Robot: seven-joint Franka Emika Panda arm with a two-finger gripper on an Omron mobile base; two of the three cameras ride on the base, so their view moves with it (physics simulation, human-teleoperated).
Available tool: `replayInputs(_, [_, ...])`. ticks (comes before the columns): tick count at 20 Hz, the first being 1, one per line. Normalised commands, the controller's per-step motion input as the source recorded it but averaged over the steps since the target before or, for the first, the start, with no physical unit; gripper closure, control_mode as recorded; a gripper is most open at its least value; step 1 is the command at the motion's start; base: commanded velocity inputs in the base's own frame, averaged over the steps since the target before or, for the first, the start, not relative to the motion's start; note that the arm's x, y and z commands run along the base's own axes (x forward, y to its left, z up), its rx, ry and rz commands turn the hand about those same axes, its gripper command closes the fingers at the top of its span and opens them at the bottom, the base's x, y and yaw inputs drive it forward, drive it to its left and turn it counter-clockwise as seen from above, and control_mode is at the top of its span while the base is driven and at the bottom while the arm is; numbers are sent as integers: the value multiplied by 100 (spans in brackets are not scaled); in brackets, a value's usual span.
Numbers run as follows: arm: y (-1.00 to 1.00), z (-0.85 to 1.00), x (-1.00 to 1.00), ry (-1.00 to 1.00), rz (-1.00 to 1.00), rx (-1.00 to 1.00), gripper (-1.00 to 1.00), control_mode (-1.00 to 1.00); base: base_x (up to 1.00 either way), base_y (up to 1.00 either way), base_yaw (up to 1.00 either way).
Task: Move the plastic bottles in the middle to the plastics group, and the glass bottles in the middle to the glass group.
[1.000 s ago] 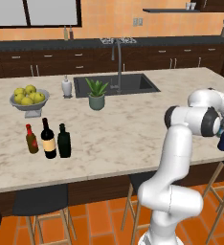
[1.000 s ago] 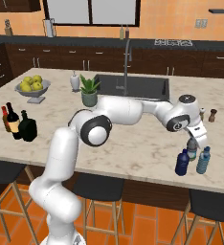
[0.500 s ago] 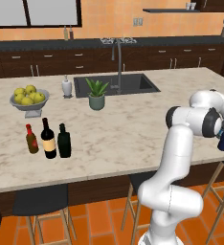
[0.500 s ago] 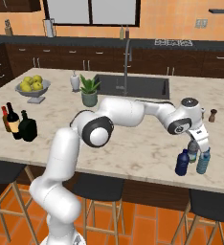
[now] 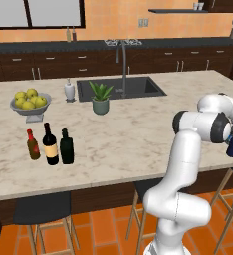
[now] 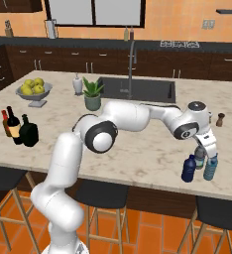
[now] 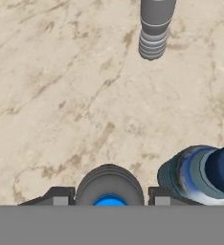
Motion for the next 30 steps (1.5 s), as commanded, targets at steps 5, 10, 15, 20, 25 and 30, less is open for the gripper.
replayInputs(5, [0,0,-1,0,0,0,-100,-100,0,0,0])
replayInputs(10, [0,5,-3,0,0,0,-100,-100,0,0,0])
replayInputs(15, [13,92,-12,-5,1,-5,-100,-100,0,0,0])
replayInputs(20, [65,25,-59,-10,9,0,-100,-100,0,0,0])
replayInputs(25, [94,1,-40,1,12,0,-100,-100,0,0,0])
replayInputs(30, [95,22,-38,21,11,-8,-100,-100,0,0,0])
